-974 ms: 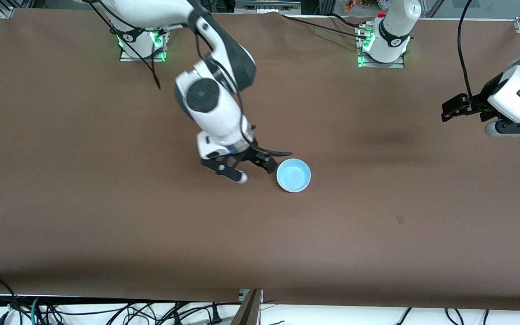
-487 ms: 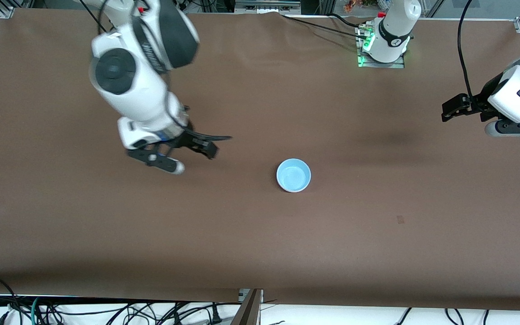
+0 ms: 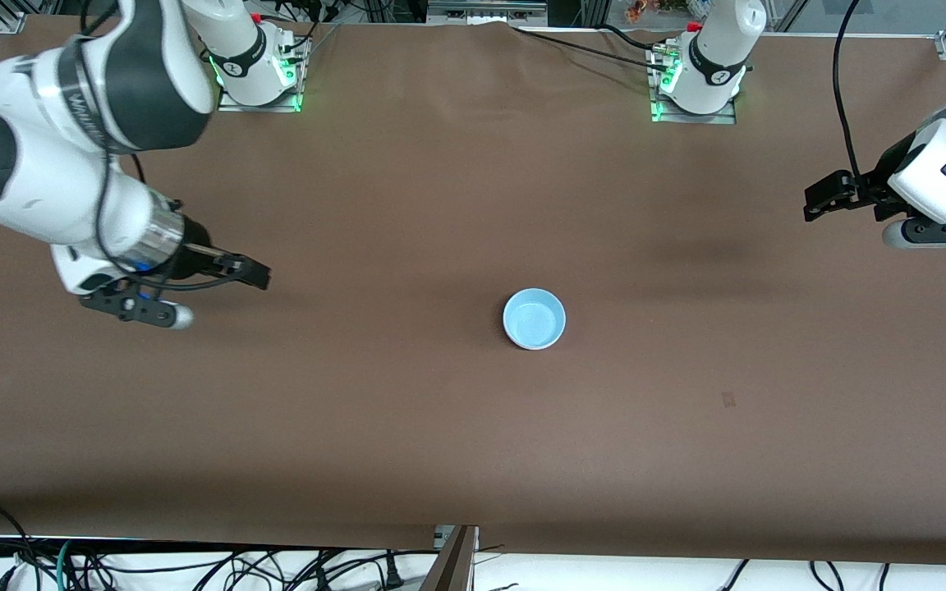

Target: Stack pink and blue bowls on white bowl

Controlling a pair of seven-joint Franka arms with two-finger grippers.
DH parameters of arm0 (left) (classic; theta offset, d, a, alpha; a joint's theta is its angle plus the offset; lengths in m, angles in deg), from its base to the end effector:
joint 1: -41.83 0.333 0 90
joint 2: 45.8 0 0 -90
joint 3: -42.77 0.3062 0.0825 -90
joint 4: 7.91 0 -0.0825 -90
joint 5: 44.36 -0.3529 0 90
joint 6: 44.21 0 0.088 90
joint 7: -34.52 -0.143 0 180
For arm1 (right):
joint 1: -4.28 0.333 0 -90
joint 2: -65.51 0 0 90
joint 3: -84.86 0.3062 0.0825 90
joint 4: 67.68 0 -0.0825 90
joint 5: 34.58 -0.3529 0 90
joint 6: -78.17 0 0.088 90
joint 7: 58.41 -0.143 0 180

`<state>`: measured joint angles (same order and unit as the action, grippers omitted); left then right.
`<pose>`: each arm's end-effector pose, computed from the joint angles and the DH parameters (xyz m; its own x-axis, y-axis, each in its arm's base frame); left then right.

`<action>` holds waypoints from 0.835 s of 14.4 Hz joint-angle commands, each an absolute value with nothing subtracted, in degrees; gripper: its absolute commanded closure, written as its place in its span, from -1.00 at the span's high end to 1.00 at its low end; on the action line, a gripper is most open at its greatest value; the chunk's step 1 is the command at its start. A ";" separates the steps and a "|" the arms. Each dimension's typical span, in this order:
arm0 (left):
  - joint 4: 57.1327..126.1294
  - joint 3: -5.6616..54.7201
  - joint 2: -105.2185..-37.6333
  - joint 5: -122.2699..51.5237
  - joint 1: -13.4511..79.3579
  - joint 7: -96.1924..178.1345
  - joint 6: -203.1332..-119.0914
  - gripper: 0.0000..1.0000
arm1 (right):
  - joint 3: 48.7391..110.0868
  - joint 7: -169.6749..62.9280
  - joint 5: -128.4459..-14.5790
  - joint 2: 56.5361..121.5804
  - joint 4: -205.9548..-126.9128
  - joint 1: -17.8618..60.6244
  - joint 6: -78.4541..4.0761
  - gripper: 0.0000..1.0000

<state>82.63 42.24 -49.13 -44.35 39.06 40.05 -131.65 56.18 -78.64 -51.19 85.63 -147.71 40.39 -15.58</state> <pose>0.5284 -0.0304 0.5404 0.9930 0.0392 -0.1115 0.0383 -0.9992 -0.0101 0.5940 0.1585 0.4809 0.9686 -0.2243 -0.1076 -0.2341 -0.9681 -0.0894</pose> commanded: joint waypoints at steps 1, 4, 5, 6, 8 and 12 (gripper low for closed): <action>80.95 42.42 -49.85 -44.54 39.10 39.62 -130.35 1.00 | 55.42 -74.85 -51.28 78.11 -155.70 40.41 -16.22 0.99; 80.95 42.50 -49.85 -44.45 39.19 39.62 -130.35 1.00 | 65.56 -73.26 -44.44 71.06 -165.12 32.73 -21.48 0.99; 80.95 42.50 -49.85 -44.45 39.10 39.70 -130.35 1.00 | 71.10 -73.08 -43.64 69.65 -167.06 27.71 -22.72 0.99; 80.95 42.42 -49.85 -44.37 39.10 39.71 -130.35 1.00 | 73.85 -72.47 -43.11 68.33 -168.82 23.83 -23.51 0.99; 80.95 42.50 -49.85 -44.37 39.19 39.71 -130.35 1.00 | 78.60 -68.01 -42.93 65.35 -173.12 17.50 -25.27 0.99; 80.95 42.42 -49.85 -44.36 39.19 39.71 -130.35 1.00 | 92.14 -63.25 -42.84 63.14 -175.61 2.02 -26.16 0.99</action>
<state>82.63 42.40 -49.14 -44.34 39.06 40.05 -131.62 86.42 -65.75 -43.32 66.06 -172.67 8.13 -24.86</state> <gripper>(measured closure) 0.000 0.000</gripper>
